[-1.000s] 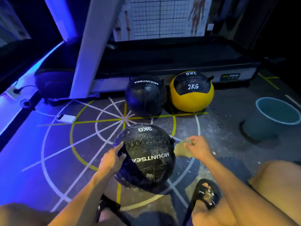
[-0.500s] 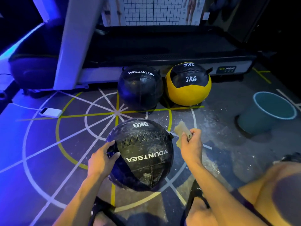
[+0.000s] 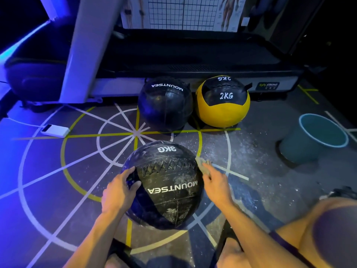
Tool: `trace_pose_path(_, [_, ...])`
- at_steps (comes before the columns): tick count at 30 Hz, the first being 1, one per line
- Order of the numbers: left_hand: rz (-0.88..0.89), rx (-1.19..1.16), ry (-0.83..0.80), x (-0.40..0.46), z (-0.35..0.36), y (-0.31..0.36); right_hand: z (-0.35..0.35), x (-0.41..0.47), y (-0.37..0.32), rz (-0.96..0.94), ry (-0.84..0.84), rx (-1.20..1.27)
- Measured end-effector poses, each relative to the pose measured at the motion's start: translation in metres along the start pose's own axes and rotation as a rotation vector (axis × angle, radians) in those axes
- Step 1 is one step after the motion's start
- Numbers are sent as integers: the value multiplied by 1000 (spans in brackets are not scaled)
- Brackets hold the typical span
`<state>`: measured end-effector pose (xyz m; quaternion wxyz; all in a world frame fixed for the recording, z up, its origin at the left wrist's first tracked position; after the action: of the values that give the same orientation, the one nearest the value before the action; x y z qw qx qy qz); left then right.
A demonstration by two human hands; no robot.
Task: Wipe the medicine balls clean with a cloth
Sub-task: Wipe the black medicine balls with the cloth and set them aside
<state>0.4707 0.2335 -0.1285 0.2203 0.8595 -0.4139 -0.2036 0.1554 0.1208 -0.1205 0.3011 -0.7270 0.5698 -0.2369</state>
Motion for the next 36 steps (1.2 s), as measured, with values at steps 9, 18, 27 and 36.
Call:
trace_pose_path(9, [-10,-10,-8,-2,-1,-1,39,-13,-73,-283,-86,33])
trace_pose_path(18, [-18,-27,-6,-6,0,-3,-21,22,0,63,134,-3])
trace_pose_path(27, [-10,0,-1,-8,2,-4,24,-25,-48,-308,-141,-75])
trace_pose_path(36, [26,8,0,-14,5,14,46,-40,-98,-389,-82,-36])
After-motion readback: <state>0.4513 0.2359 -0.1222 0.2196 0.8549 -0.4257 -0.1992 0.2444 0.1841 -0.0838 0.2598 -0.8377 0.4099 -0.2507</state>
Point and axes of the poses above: each hand's wrist, its own x-axis towards the middle knuckle, its own z-axis out of the palm, y = z × x, the point moved 9 cm from there along x, towards the middle knuckle, and after that the axes turned 6 degrees about -z, right-handed, at the moved point
